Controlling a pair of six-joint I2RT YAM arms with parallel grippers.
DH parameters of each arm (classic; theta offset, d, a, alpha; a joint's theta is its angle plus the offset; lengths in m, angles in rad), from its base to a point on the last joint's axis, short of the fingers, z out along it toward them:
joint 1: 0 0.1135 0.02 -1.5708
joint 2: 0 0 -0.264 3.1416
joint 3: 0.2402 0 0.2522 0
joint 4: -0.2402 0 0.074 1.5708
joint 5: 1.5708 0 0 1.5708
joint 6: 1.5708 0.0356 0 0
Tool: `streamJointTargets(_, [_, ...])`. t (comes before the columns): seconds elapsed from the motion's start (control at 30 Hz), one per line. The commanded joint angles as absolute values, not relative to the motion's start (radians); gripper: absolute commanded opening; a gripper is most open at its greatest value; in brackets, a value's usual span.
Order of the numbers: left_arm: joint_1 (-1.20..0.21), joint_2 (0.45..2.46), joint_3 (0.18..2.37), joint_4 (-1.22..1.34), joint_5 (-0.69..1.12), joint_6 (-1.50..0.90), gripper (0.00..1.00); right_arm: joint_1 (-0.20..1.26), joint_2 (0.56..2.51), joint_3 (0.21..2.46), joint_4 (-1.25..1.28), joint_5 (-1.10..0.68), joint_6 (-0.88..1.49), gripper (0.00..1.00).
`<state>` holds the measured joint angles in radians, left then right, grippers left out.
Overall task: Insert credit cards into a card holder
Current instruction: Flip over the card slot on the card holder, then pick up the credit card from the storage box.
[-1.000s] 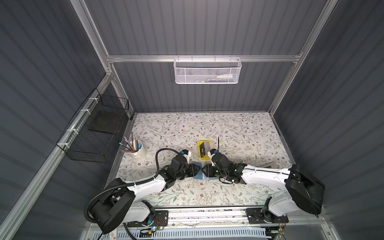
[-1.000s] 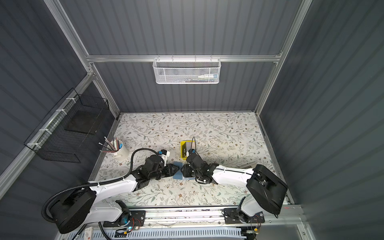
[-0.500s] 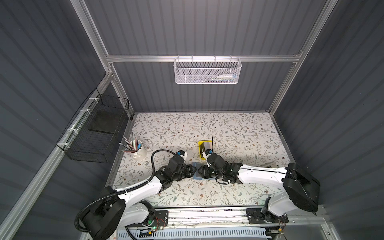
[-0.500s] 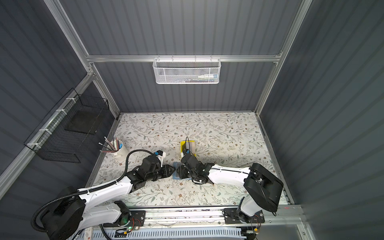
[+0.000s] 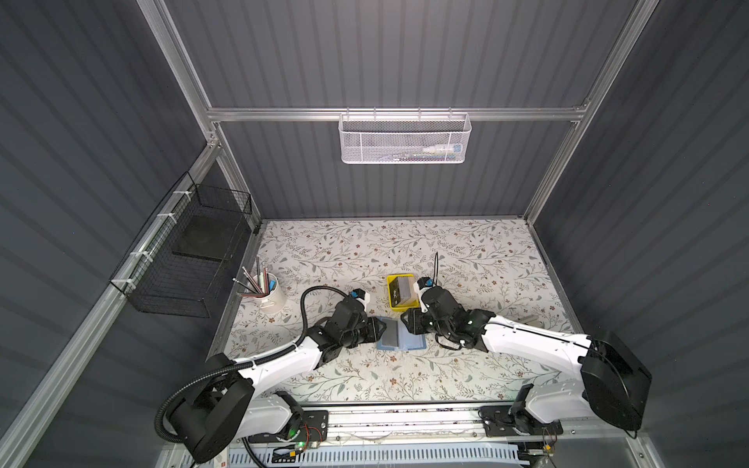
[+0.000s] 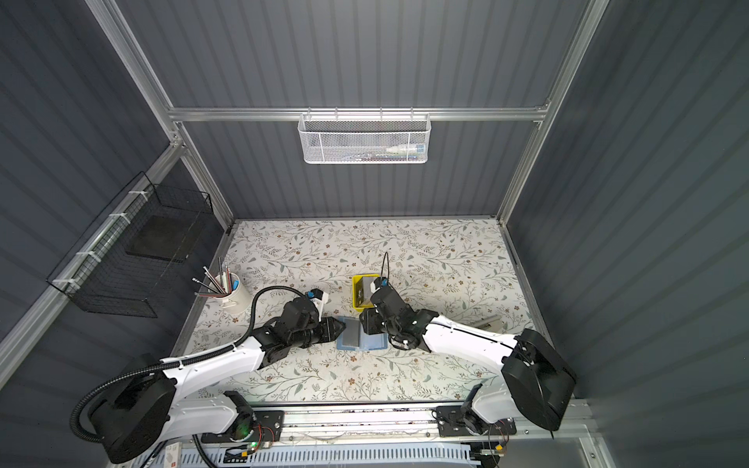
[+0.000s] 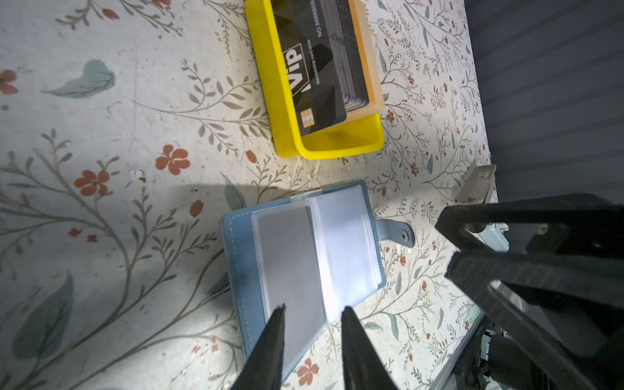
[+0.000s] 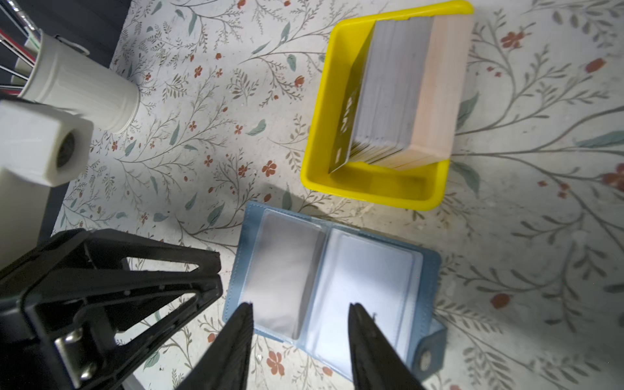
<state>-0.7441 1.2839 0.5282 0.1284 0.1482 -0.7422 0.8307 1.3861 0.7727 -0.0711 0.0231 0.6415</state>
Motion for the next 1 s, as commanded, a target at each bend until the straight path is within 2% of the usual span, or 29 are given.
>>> streamJointTargets(0.0, [-0.733, 1.325, 0.575, 0.147, 0.145, -0.7, 0.3, 0.774, 1.387, 0.801, -0.114, 0.002, 0.596, 0.52])
streamJointTargets(0.37, [-0.703, 1.478, 0.71, 0.165, 0.182, -0.672, 0.31, 0.656, 1.542, 0.958, -0.144, -0.058, 0.546, 0.61])
streamJointTargets(0.47, [-0.689, 1.501, 0.755, 0.126, 0.163, -0.655, 0.28, 0.655, 1.568, 0.986, -0.145, -0.082, 0.562, 0.48])
streamJointTargets(0.57, [-0.68, 1.515, 0.778, 0.116, 0.16, -0.644, 0.27, 0.658, 1.578, 1.0, -0.142, -0.103, 0.6, 0.41])
streamJointTargets(0.97, [-0.664, 1.447, 0.721, 0.146, 0.241, -0.61, 0.29, 0.696, 1.628, 1.045, -0.166, -0.095, 0.703, 0.31])
